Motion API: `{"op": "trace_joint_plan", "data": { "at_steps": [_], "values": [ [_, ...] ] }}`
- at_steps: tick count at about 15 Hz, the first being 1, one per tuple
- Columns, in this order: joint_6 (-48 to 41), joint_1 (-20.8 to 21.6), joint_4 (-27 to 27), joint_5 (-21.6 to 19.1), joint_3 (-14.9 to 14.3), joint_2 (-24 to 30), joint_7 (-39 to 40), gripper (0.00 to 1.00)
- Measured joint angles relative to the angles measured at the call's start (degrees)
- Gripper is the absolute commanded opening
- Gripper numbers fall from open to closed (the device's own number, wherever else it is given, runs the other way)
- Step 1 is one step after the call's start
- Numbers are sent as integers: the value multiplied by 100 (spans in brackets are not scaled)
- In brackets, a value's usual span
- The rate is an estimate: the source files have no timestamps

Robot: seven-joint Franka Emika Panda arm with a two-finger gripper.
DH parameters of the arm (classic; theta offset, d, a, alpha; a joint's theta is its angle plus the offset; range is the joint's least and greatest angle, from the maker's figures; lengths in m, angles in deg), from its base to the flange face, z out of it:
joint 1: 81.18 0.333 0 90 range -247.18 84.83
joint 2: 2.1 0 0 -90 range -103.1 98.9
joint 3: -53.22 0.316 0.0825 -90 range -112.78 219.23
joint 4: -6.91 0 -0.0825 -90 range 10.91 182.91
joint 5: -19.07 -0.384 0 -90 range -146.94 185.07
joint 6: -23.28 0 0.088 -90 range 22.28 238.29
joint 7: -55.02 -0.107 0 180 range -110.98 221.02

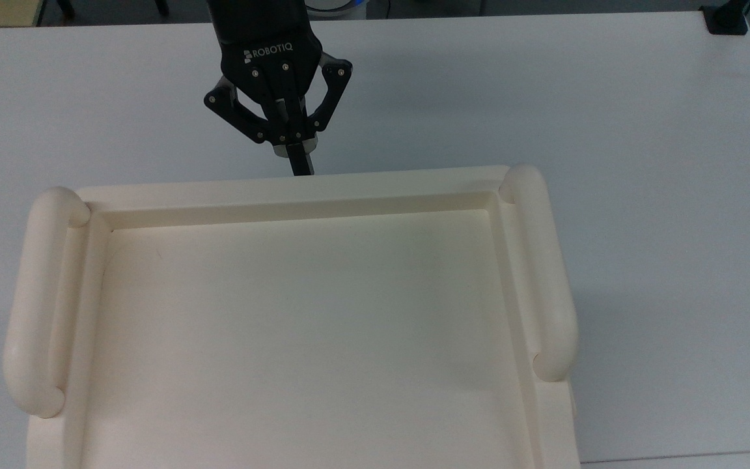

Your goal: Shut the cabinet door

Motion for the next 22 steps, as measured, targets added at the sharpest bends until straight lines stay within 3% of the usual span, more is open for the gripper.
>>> {"op": "trace_joint_plan", "data": {
  "at_steps": [16, 19, 22],
  "values": [
    [788, 65, 105, 267, 0, -199, 444, 0],
    [46, 39, 268, 481, -2, -80, 610, 0],
    [-1257, 30, 315, 1189, -7, 152, 623, 1]
  ]
}}
